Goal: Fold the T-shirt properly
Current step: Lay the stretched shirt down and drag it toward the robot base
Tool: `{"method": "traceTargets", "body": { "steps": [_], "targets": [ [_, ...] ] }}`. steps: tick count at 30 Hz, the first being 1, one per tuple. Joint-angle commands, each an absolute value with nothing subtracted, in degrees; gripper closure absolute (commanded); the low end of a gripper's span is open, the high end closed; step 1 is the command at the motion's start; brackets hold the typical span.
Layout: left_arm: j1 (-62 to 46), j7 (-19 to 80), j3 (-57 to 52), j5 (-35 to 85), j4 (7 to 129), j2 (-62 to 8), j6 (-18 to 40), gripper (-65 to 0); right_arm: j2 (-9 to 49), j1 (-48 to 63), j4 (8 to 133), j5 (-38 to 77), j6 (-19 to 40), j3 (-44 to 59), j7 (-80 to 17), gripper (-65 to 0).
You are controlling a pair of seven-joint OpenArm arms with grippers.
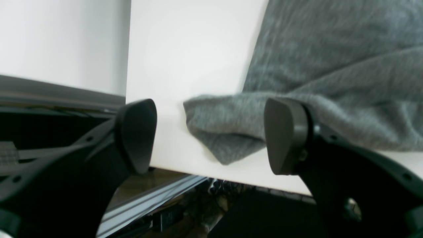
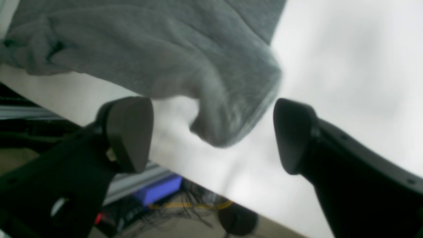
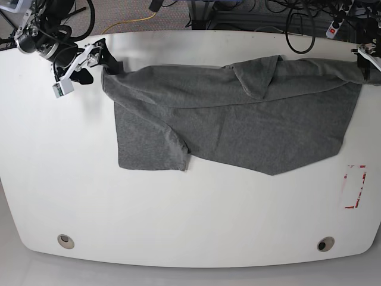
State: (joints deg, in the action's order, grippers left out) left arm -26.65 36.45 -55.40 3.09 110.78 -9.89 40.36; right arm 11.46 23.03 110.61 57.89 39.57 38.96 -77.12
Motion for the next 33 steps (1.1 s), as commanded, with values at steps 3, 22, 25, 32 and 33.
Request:
{"method": "traceTargets", "body": {
  "steps": [3, 22, 25, 32, 33],
  "targets": [
    [-27.0, 35.6, -55.8, 3.5, 111.8, -10.8, 40.0, -47.6, 15.4, 23.6, 111.5, 59.1, 40.0, 39.4, -76.1, -53.3],
    [-25.0, 35.6, -55.8, 3.3, 111.8, -10.9, 40.0, -47.6, 11.6, 3.9, 94.0, 45.4, 40.0, 42.7, -76.1, -53.1],
    [-25.0, 35.6, -55.8, 3.3, 111.8, -10.9, 40.0, -47.6, 9.9, 3.2, 91.9, 44.2, 40.0, 42.7, -76.1, -53.1],
    [-25.0, 35.6, -55.8, 3.3, 111.8, -10.9, 40.0, -47.6, 7.3, 4.0, 87.1, 44.0, 40.0, 42.7, -76.1, -53.1],
    [-25.0, 35.6, -55.8, 3.3, 111.8, -10.9, 40.0, -47.6, 7.1, 4.4, 87.1, 44.0, 40.0, 42.7, -76.1, -53.1]
  ]
}}
